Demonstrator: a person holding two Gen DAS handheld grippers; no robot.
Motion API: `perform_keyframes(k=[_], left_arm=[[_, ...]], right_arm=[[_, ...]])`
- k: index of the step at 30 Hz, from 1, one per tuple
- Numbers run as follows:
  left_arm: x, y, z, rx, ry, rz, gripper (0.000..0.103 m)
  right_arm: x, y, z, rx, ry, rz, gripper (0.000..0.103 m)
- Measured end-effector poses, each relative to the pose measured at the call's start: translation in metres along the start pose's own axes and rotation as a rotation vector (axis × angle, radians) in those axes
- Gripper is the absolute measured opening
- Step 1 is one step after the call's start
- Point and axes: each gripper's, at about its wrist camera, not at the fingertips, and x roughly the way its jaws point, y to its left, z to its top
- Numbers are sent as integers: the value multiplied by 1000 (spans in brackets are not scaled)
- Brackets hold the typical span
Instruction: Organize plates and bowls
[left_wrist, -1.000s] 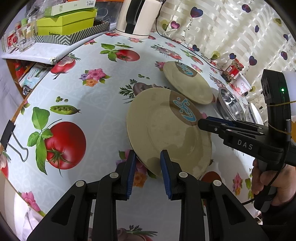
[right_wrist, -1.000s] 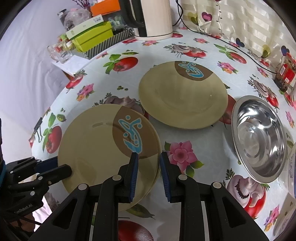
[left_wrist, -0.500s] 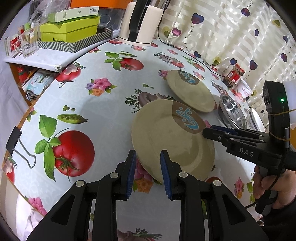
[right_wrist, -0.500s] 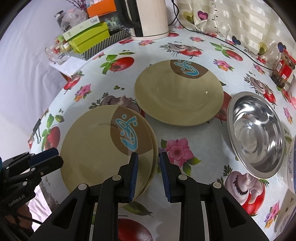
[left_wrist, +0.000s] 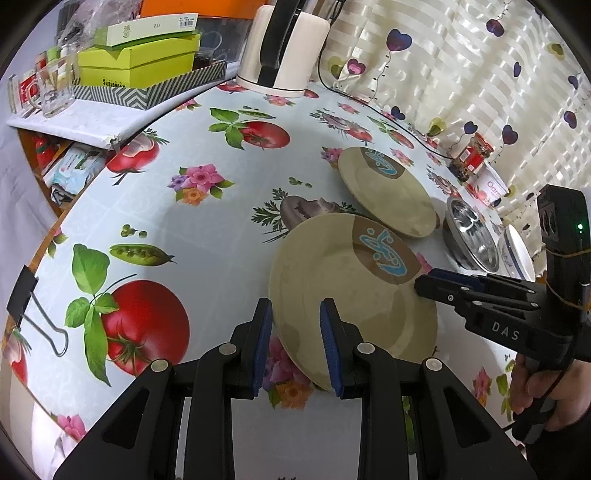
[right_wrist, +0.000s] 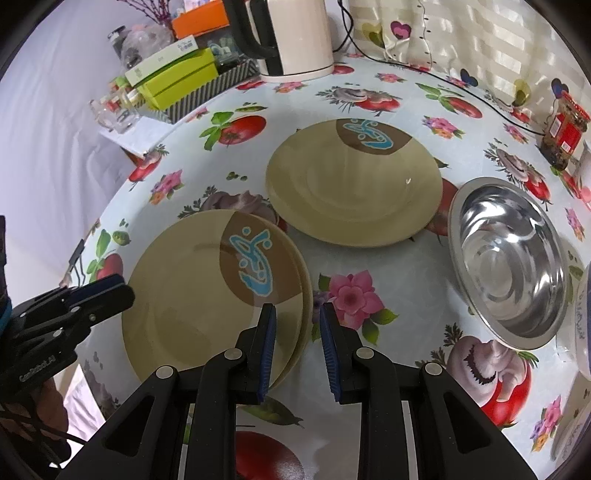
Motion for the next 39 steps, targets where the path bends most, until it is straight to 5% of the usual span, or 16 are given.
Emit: perform_keyframes(k=[23, 29, 39], left_arm=[[-18, -13, 7, 23, -33, -14, 28], [-26, -24, 11, 40, -42, -28, 28], [-32, -39, 14, 59, -45, -51, 28]], right_arm=[[-23, 1, 1, 4, -40, 1, 24], [-43, 0, 1, 16, -76, -4, 39], [-62, -4, -2, 17, -104, -21, 42]])
